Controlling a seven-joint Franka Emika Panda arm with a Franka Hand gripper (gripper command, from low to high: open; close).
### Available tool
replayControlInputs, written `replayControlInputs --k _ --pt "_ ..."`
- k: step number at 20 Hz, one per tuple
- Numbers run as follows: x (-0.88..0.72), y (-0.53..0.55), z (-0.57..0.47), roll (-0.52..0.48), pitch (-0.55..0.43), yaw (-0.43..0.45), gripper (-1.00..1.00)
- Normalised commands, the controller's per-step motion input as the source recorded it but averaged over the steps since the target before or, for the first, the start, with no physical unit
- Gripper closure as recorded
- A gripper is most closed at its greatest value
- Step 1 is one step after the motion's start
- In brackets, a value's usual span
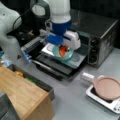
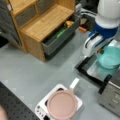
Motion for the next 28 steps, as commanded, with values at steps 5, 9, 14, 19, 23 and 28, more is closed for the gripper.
replayControlInputs --k 5,9,14,19,23,28 --pt "-0.42 0.03 -0.21 0.139 -0.181 -0.05 1.0" --pt "-0.27 0.11 -0.17 0.123 -0.13 -0.042 1.0" --pt "-0.18 0.15 -0.09 0.151 -0.085 -0.019 1.0" --pt "-0.11 0.18 -0.03 0.17 -0.053 -0.013 1.0" --pt "-0.02 0.16 0.0 0.128 -0.061 0.001 1.0" --pt "0.03 0.12 -0.01 0.099 -0.059 0.011 1.0"
